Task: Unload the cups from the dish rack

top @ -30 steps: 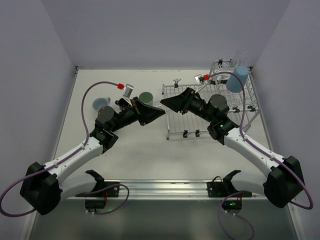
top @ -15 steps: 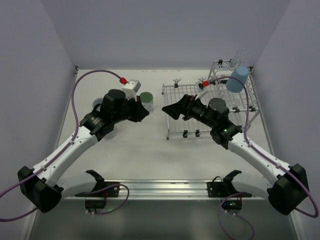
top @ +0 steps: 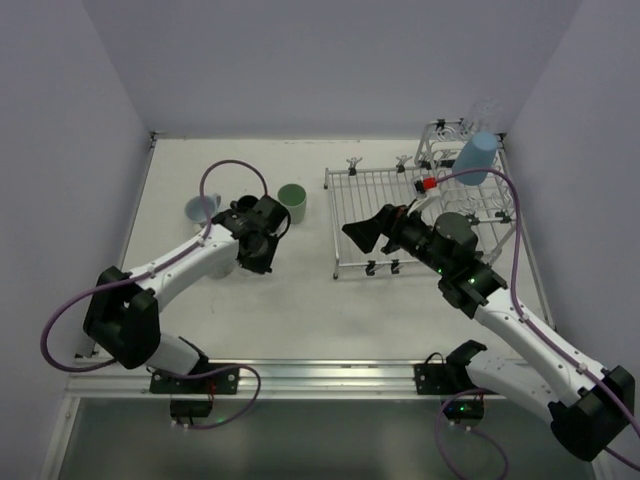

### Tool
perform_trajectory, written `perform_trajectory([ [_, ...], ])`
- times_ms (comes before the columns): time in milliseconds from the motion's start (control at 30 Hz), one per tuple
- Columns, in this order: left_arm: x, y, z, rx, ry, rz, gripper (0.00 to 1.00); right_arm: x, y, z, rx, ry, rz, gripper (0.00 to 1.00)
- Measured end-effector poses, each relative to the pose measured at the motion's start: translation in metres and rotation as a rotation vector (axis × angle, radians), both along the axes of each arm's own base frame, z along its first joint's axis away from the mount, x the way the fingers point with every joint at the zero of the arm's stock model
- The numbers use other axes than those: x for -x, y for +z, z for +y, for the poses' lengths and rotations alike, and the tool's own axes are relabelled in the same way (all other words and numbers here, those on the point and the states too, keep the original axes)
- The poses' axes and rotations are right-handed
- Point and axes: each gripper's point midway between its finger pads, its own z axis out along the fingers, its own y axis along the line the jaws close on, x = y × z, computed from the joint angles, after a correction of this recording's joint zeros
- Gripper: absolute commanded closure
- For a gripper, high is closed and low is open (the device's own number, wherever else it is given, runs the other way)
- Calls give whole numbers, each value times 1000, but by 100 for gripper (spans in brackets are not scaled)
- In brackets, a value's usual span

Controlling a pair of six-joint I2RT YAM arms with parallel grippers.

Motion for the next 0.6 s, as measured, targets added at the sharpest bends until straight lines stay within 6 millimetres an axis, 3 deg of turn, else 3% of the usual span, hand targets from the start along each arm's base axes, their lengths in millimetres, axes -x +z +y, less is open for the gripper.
perform_trajectory([
  [200,0,-24,3,-73,-34,68,100,0,-3,-2,15,-5,-2,1],
  [600,-25,-29,-3,-139,-91,61,98,-1,-6,-2,26,-5,3,1],
])
